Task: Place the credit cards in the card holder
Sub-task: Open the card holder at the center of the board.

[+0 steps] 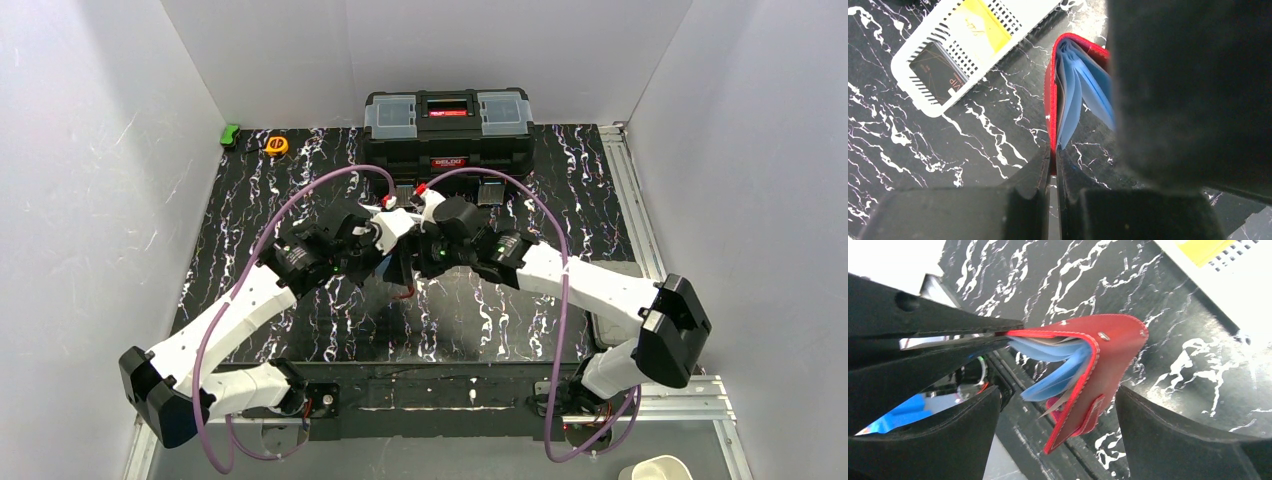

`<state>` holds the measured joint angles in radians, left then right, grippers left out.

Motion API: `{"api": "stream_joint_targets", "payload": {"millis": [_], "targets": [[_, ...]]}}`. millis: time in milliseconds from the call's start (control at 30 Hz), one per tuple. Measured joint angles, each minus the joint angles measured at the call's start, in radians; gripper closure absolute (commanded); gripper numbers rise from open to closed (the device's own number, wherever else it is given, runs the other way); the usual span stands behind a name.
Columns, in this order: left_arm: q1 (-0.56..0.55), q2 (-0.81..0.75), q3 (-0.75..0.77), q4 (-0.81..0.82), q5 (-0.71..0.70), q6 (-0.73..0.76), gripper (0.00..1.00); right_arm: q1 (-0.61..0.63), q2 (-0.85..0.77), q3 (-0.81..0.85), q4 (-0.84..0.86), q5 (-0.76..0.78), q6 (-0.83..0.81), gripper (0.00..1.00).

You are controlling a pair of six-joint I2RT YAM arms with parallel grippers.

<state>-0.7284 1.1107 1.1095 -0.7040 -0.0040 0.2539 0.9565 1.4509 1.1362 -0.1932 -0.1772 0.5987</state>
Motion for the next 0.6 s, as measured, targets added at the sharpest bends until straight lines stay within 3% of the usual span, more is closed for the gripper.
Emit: {"api": "stream_joint_targets", "payload": {"millis": [300,467,600], "targets": [[0.000,0.000,0.035,-0.029,0.022,-0.043,1.00,0.084,-0.003,0.015,-0.042,0.274,-0.087,0.31],[0.000,-0.008,0.050,-0.045,0.062,-0.069,1.00,0.089,-0.102,-0.110,0.032,0.342,-0.099,0.55],[0.000,-0.020,0.051,-0.065,0.093,-0.080,1.00,0.088,-0.199,-0.212,0.105,0.372,-0.099,0.68]]}}
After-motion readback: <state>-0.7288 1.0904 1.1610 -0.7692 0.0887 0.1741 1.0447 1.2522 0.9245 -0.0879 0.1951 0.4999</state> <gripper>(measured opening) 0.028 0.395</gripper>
